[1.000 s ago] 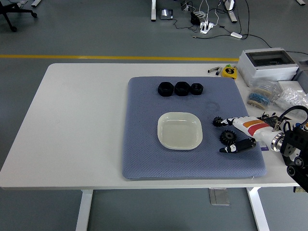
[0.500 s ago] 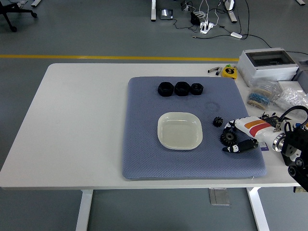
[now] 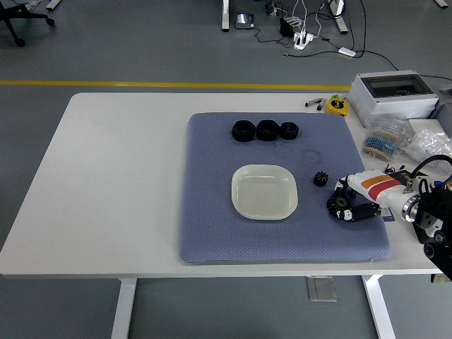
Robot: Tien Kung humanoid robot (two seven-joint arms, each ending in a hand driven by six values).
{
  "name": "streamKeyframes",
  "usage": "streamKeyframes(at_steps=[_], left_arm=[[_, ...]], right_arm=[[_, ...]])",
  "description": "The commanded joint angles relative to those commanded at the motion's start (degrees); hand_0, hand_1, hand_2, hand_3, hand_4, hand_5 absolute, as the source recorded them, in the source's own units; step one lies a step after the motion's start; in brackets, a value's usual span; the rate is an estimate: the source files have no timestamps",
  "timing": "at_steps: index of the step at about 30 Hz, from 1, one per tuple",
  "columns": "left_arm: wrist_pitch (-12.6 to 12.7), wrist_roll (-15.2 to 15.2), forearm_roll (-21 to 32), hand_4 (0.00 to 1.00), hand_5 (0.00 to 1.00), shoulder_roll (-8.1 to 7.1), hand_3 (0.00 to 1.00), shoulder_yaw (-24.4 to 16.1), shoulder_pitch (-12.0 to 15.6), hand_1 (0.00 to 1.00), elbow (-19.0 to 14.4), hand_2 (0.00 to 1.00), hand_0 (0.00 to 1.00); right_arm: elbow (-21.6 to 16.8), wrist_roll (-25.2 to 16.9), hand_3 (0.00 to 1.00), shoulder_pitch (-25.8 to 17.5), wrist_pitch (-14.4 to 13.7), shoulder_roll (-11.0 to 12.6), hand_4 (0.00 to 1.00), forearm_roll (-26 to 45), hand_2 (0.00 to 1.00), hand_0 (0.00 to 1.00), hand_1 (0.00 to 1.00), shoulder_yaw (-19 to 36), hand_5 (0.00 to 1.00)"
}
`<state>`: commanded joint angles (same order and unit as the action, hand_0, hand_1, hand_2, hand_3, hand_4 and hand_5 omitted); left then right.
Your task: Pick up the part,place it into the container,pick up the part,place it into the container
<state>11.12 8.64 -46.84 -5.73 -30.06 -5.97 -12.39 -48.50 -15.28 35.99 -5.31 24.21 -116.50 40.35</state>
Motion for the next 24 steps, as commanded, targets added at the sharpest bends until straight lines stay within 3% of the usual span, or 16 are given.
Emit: streamKeyframes(at_steps=[1,6,7,12,13,24], left_arm=[[-0.01,-0.01,0.06,0.685,0.675,0.0,0.66,0.05,-0.02,0.709,-0.01,0.747,0.705],[0.04,-0.14,0.41,0.685,0.675,0.03,0.66,0.3,-0.12,0.709,0.0,0.747,0.705],[0.05,-0.17,0.46,0.685,0.676,0.04,0.661,0.34,-0.14,0.71,0.0,0.747,0.706],[0.14,-0.23,0.64,0.685,0.676,0.11,0.661,0.39,-0.19,0.71,0.03,0.747,0.706],[0.15,-0.23,0.7,0.686,0.677,0.11,0.659,0.43,-0.2,0.71,0.03,0.747,0.706],[0.05,-0.22,0.69,0.685,0.678,0.06,0.659,0.51,-0.17,0.71,0.02,0.747,0.706]], right_arm=[[0.13,-0.13,0.541,0.03,-0.17,-0.01,0.771,-0.05,0.528,0.19,0.401,-0.07,0.527],[0.3,-0.81,0.541,0.01,-0.98,0.11,0.771,0.16,0.528,0.19,0.401,-0.26,0.527],[0.24,-0.95,0.515,0.0,-1.16,0.14,0.736,0.23,0.488,0.033,0.239,-0.26,0.532],[-0.36,-1.48,0.515,-0.07,-1.95,0.24,0.736,0.4,0.488,0.033,0.239,-0.26,0.532],[-0.51,-1.62,0.507,-0.09,-2.25,0.25,0.719,0.47,0.452,0.002,0.126,-0.23,0.533],[-3.8,-2.12,0.501,-0.08,-3.31,0.51,0.708,0.57,0.397,0.002,0.066,0.13,0.529]])
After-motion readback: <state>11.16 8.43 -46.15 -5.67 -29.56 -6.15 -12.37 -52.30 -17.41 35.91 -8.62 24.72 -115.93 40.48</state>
